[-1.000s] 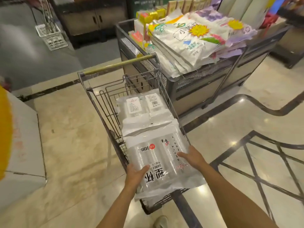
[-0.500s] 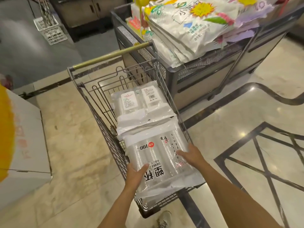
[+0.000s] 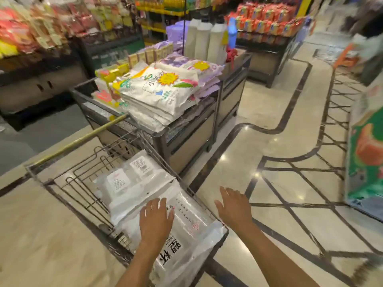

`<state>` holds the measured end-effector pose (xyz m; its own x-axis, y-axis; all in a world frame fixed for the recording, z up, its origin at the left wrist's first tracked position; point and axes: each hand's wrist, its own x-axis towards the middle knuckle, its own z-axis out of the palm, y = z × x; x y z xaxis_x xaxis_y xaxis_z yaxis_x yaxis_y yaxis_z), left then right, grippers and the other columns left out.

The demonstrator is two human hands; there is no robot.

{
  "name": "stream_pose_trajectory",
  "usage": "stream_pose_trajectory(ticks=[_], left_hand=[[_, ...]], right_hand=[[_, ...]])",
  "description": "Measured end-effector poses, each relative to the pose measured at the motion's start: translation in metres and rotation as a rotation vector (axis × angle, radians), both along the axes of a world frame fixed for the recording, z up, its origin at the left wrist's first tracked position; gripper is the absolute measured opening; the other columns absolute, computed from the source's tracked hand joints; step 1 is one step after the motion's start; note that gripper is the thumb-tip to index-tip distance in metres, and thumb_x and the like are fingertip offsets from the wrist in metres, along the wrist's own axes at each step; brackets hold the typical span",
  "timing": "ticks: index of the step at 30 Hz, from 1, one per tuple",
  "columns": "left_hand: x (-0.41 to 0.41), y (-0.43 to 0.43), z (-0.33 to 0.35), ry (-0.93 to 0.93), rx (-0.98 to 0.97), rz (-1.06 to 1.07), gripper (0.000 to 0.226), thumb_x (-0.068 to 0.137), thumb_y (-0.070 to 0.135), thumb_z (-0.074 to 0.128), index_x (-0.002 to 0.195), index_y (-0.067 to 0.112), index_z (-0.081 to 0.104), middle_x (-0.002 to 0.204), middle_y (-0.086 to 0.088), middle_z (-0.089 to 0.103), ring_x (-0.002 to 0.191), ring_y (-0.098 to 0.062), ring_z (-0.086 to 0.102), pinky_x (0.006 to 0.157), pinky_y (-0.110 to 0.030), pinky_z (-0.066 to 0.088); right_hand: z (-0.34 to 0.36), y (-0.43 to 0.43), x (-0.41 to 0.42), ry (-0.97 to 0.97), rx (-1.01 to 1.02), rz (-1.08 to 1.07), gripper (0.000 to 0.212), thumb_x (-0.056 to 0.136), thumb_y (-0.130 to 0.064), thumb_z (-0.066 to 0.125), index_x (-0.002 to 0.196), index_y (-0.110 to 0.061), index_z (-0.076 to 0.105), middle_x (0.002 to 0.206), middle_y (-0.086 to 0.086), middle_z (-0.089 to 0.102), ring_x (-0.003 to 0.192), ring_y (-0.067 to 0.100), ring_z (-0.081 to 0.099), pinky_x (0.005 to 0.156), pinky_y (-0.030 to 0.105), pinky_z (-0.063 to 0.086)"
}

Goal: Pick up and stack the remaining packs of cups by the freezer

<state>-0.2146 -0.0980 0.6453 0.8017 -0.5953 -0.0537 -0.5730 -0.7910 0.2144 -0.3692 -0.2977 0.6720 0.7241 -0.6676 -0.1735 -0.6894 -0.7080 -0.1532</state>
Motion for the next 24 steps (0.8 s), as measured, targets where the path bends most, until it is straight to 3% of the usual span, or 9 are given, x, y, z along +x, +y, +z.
stream_pose_trajectory(ticks=[4, 6, 10, 14, 20, 24], left_hand=[[-0.012, -0.026, 0.018, -0.081, -0.017, -0.251, 0.050, 0.098, 0.045, 0.053, 0.142, 0.021, 0.055, 0.146, -0.004, 0.055, 0.137, -0.027, 0.049, 0.113, -0.045, 0.034], [-0.024, -0.037, 0.022, -0.100, -0.042, -0.398, 0.045, 0.094, 0.041, 0.061, 0.133, 0.017, 0.063, 0.136, -0.008, 0.063, 0.128, -0.029, 0.056, 0.107, -0.048, 0.041], [-0.061, -0.047, 0.013, -0.088, -0.124, -0.685, 0.042, 0.092, 0.039, 0.062, 0.127, 0.017, 0.065, 0.128, -0.010, 0.067, 0.121, -0.032, 0.059, 0.107, -0.051, 0.041], [-0.117, -0.030, 0.010, 0.002, -0.154, -0.902, 0.044, 0.096, 0.040, 0.059, 0.133, 0.016, 0.062, 0.135, -0.010, 0.063, 0.127, -0.031, 0.055, 0.108, -0.050, 0.041], [-0.210, 0.008, 0.000, 0.028, -0.158, -1.262, 0.046, 0.093, 0.041, 0.053, 0.127, 0.014, 0.067, 0.124, -0.013, 0.069, 0.113, -0.034, 0.065, 0.097, -0.049, 0.050], [-0.275, 0.040, -0.007, 0.043, -0.147, -1.484, 0.042, 0.092, 0.041, 0.054, 0.120, 0.014, 0.070, 0.114, -0.010, 0.071, 0.105, -0.032, 0.067, 0.088, -0.046, 0.053]], right_hand=[[0.018, 0.016, -0.053, -0.001, -0.040, -0.230, 0.059, 0.100, -0.054, 0.039, 0.150, -0.024, 0.041, 0.145, 0.003, 0.054, 0.125, 0.028, 0.055, 0.105, 0.043, 0.042], [0.023, 0.035, -0.086, -0.045, -0.060, -0.378, 0.056, 0.097, -0.054, 0.044, 0.143, -0.022, 0.049, 0.136, 0.006, 0.062, 0.120, 0.030, 0.059, 0.100, 0.043, 0.045], [0.025, 0.091, -0.158, -0.012, -0.067, -0.645, 0.063, 0.101, -0.055, 0.038, 0.154, -0.022, 0.037, 0.154, 0.005, 0.044, 0.136, 0.029, 0.046, 0.111, 0.043, 0.035], [0.022, 0.170, -0.235, 0.063, -0.033, -0.921, 0.065, 0.100, -0.059, 0.034, 0.154, -0.021, 0.035, 0.153, 0.006, 0.045, 0.135, 0.029, 0.045, 0.108, 0.042, 0.036], [0.022, 0.318, -0.333, 0.112, 0.032, -1.323, 0.058, 0.096, -0.058, 0.041, 0.143, -0.025, 0.045, 0.142, 0.004, 0.054, 0.126, 0.029, 0.053, 0.102, 0.044, 0.041], [0.022, 0.407, -0.376, 0.163, 0.029, -1.527, 0.061, 0.090, -0.063, 0.031, 0.136, -0.028, 0.050, 0.132, 0.004, 0.062, 0.115, 0.030, 0.059, 0.096, 0.042, 0.047]])
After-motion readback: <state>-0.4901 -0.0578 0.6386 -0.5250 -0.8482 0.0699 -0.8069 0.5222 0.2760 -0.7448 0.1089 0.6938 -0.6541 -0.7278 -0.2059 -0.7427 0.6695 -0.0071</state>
